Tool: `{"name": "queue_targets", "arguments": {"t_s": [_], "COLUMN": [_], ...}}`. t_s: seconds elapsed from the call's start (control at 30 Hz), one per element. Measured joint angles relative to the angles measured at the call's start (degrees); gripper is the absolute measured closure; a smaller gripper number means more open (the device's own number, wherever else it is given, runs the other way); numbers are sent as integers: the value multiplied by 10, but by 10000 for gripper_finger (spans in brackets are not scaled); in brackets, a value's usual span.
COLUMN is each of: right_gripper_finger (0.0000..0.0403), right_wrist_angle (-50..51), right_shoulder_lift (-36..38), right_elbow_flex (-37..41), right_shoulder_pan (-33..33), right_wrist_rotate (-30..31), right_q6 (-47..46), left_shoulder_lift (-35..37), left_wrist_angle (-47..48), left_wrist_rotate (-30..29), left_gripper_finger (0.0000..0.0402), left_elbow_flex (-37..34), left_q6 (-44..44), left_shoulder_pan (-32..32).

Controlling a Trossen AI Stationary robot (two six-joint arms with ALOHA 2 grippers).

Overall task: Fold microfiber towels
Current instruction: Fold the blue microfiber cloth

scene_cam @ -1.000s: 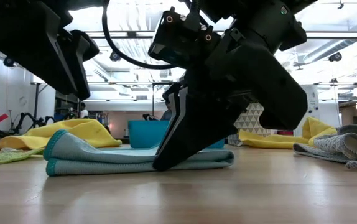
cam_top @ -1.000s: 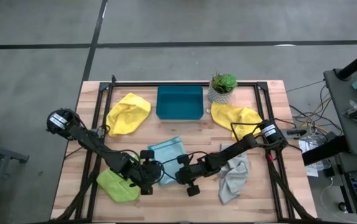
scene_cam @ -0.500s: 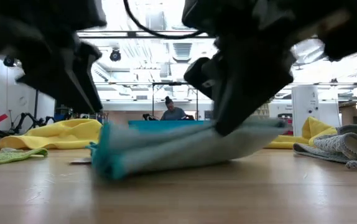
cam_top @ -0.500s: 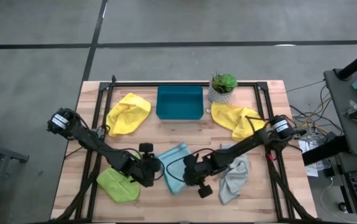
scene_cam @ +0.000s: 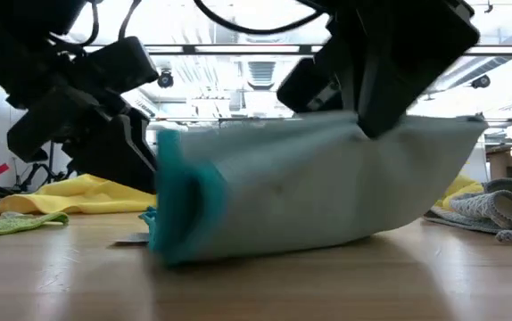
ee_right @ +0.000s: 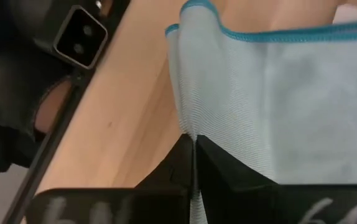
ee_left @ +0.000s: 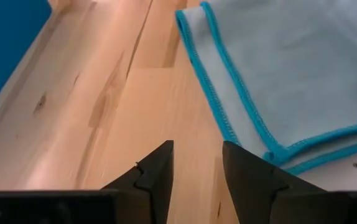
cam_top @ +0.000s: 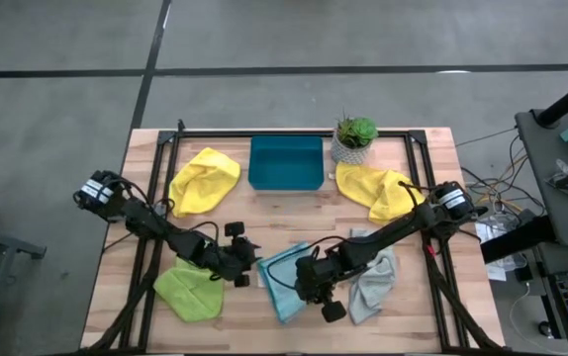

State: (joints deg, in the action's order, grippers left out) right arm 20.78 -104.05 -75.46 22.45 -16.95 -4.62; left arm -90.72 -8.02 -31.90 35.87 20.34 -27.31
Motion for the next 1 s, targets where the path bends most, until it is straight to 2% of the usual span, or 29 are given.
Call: {"name": "queue_targets", "arguments": {"t_s": [0.23,0.57,1.0], "right_gripper_finger": [394,394,394], "right_wrist_angle": [31,31,26], "right_shoulder_lift": [1,1,-36], "right_elbow_flex": [-38,-40,-38], "right_shoulder_pan": [-29,-100,-166], "right_wrist_rotate": [0,0,5], "right_q6": [17,42,72], "left_shoulder_lift": [0,-6,-84], "left_wrist_angle": [-6,-12,-95], "left_wrist_rotate": [0,1,9], "left_gripper_finger": [279,279,279], "left_elbow_flex": [-5,-25,-20], "left_q6": [0,1,1], "left_shoulder_pan": [0,1,3]}}
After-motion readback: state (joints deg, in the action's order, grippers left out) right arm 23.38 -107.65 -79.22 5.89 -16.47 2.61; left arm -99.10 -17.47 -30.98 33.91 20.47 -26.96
